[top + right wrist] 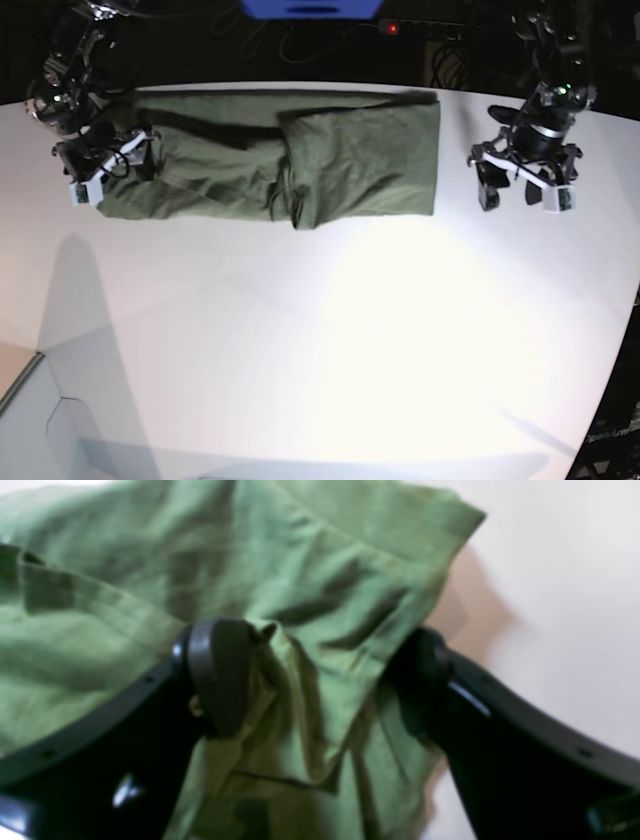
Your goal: Layout the t-shirt on the table in an organized manner, then fold the t-shirt properly
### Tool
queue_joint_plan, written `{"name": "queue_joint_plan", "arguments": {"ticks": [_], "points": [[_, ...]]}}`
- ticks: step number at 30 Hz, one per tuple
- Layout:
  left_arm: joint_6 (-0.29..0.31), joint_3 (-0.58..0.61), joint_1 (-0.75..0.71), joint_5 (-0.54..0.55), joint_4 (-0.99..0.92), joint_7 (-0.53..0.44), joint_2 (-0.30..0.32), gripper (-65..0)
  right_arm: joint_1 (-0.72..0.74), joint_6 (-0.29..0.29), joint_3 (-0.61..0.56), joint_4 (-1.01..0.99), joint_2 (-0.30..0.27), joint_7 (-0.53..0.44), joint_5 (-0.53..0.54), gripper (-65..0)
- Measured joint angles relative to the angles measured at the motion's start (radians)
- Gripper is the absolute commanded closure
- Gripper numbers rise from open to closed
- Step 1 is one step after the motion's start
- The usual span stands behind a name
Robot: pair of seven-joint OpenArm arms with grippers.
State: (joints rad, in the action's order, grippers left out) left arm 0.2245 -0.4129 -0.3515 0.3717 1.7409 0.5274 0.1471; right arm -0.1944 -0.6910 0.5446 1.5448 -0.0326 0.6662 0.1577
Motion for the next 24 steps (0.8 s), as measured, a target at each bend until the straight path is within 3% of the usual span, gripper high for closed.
{"name": "queue_joint_plan", "arguments": {"ticks": [10, 16, 20, 24], "points": [[0.000, -0.069, 0.000, 0.002, 0.000, 0.001, -0.001, -44.9, 0.028, 0.000, -0.013, -0.051, 0.011, -0.013, 0.041, 0.0], [0.000, -0.080, 0.000, 0.004, 0.000, 0.000, -0.001, -44.9, 0.030, -0.001, -0.013, -0.031, 0.013, 0.002, 0.034, 0.0], [0.000, -0.080, 0.000, 0.004, 0.003, 0.000, -0.001, -44.9, 0.009, -0.004, -0.023, 0.092, 0.028, 0.100, -0.029, 0.0], [0.000, -0.081, 0.000, 0.004, 0.003, 0.001, 0.007, -44.9, -0.005, -0.004, -0.034, 0.214, 0.035, 0.106, -0.046, 0.0]]}}
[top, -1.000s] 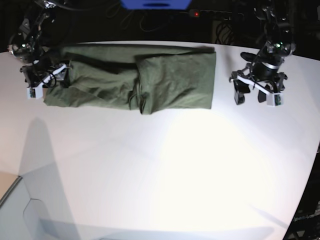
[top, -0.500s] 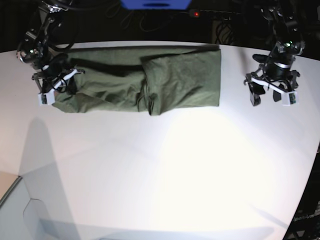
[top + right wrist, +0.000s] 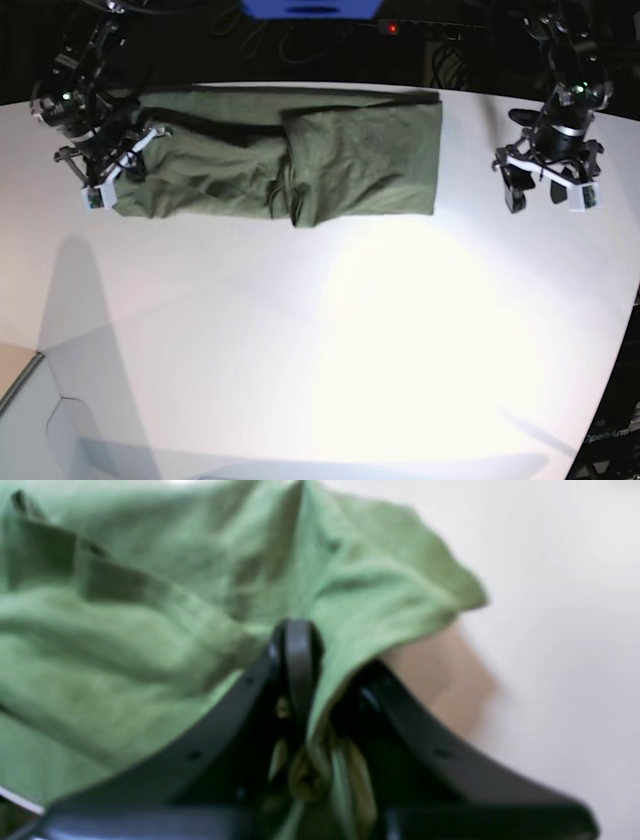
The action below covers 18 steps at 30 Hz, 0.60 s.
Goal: Layout the t-shirt on the table in an organized manner, then fold the t-shirt properly
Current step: 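Lift the shirt end with the right gripper and fold it toward the left gripper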
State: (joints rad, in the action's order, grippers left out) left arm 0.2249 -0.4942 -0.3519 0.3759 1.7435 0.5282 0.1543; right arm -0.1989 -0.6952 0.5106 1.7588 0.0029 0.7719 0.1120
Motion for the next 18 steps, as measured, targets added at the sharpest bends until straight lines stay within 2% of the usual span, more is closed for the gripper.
{"name": "queue_joint_plan", "arguments": {"ticks": [4, 7, 9, 13, 16, 18], "points": [[0.000, -0.004, 0.000, 0.000, 0.001, -0.002, 0.014, -44.9, 0.010, 0.000, -0.076, 0.087, 0.000, -0.011, 0.005, 0.0], [0.000, -0.004, -0.007, 0.000, 0.001, 0.000, 0.024, -44.9, 0.007, 0.001, -0.154, 0.121, 0.015, -0.009, -0.125, 0.0], [0.000, -0.005, -0.017, 0.000, 0.004, -0.003, 0.034, -44.9, -0.003, 0.000, -0.219, 0.126, 0.033, -0.017, -0.174, 0.0], [0.000, -0.010, -0.029, 0.003, 0.005, 0.000, 0.034, -44.9, -0.042, -0.001, -0.340, 0.134, 0.071, -0.131, -0.285, 0.0], [0.003, -0.062, -0.034, 0.003, 0.005, -0.001, 0.032, -44.9, -0.063, 0.013, -0.419, 0.133, 0.111, -0.181, -0.396, 0.0], [0.000, -0.071, -0.039, 0.002, 0.005, 0.001, 0.034, -44.8, -0.062, 0.020, -0.472, 0.134, 0.117, -0.194, -0.417, 0.0]]}}
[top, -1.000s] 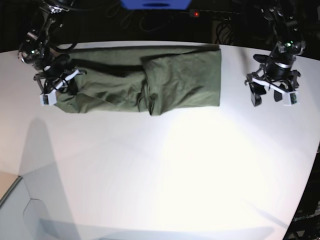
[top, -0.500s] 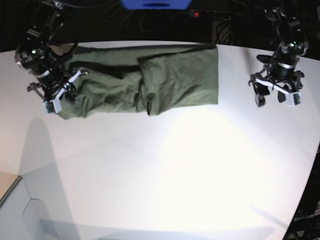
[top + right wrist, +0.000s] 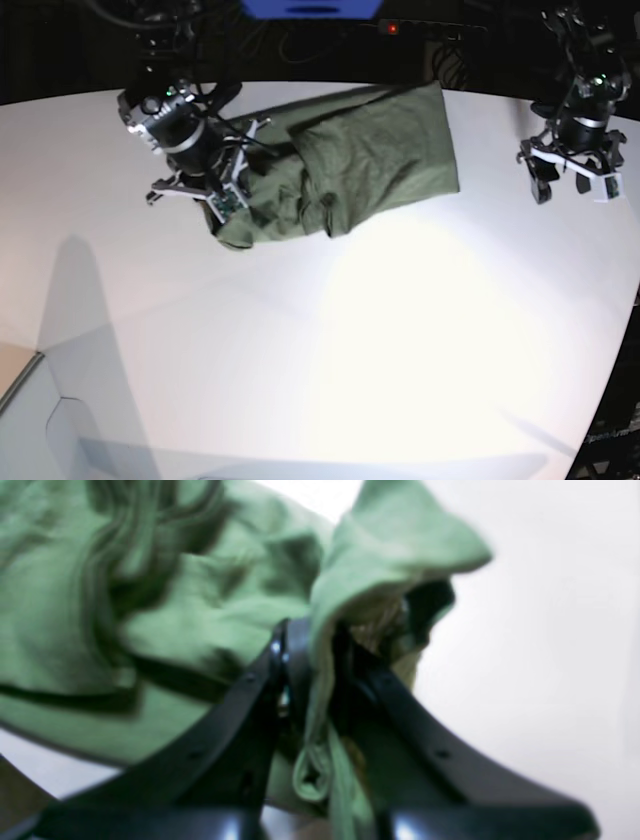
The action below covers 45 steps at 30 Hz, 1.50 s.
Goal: Layout the t-shirt on the table in an organized manner, then fold the t-shirt properly
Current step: 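Lift the shirt end with the right gripper and fold it toward the left gripper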
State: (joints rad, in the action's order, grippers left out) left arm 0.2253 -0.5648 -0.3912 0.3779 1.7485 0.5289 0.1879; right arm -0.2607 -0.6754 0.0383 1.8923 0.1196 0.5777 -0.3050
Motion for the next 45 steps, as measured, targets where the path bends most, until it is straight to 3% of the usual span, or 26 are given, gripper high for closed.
{"name": "queue_joint_plan", "arguments": {"ticks": [8, 10, 14, 19, 30, 36, 45], "points": [[0.000, 0.003, 0.007, 0.004, 0.004, 0.288, -0.029, -41.5, 0.016, -0.001, -0.062, 0.000, 0.002, -0.002, 0.000, 0.0], [0.000, 0.005, 0.009, 0.010, 0.007, 0.329, -0.057, -34.3, 0.031, 0.000, -0.068, -0.001, 0.003, 0.000, -0.003, 0.0], [0.000, 0.009, 0.007, 0.005, 0.007, 0.342, -0.098, -13.2, 0.037, -0.001, -0.068, -0.001, 0.000, -0.003, -0.002, 0.0], [-0.001, 0.011, 0.007, 0.006, 0.007, 0.347, -0.141, 0.0, 0.035, -0.001, -0.068, -0.002, -0.001, -0.003, -0.002, 0.0], [-0.011, 0.139, 0.106, 0.008, -0.109, 0.315, -0.143, 0.0, 0.050, -0.001, -0.069, -0.003, -0.001, 0.001, -0.003, 0.0], [-0.003, 0.147, 0.171, 0.028, -0.179, 0.301, -0.143, 0.0, 0.052, -0.001, -0.070, -0.003, 0.000, -0.003, -0.003, 0.0], [-0.013, 0.148, 0.257, -0.007, -0.204, 0.343, -0.144, 0.0, 0.060, 0.003, -0.254, -0.003, -0.006, 0.005, -0.009, 0.0]]}}
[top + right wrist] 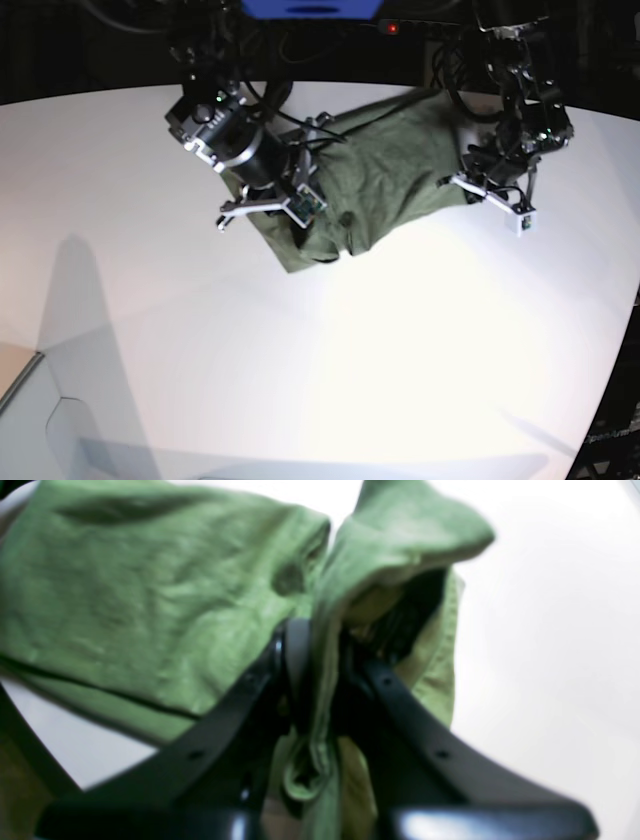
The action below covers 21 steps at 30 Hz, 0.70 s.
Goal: Layout the t-shirt on the table in an organized manner, then fold the t-shirt properly
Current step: 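Lift the shirt end with the right gripper and fold it toward the left gripper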
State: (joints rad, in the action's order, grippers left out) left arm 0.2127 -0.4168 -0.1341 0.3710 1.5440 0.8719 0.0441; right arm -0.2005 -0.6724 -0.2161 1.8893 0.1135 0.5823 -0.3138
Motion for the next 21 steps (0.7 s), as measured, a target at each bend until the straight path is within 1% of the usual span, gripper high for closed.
{"name": "queue_joint_plan", "arguments": {"ticks": [6, 10, 12, 17, 21], "points": [[0.000, 0.000, 0.006, 0.000, 0.000, 0.000, -0.003, 0.0, 0.021, 0.000, -0.146, 0.002, -0.002, -0.003, 0.002, 0.0], [0.000, -0.001, 0.001, 0.002, 0.000, 0.000, -0.003, 0.0, 0.086, 0.000, -0.224, -0.012, -0.001, -0.006, 0.003, 0.0], [0.000, -0.002, 0.001, 0.000, 0.000, 0.001, -0.003, 0.0, 0.110, 0.000, -0.243, -0.030, 0.002, -0.008, 0.003, 0.0], [0.000, -0.006, -0.001, 0.002, 0.000, 0.000, -0.003, 0.0, 0.160, -0.001, -0.286, -0.178, 0.003, 0.000, -0.001, 0.0], [0.000, -0.006, -0.001, 0.005, 0.000, 0.000, -0.003, 0.0, 0.173, 0.000, -0.359, -0.221, 0.006, 0.003, -0.004, 0.0]]}}
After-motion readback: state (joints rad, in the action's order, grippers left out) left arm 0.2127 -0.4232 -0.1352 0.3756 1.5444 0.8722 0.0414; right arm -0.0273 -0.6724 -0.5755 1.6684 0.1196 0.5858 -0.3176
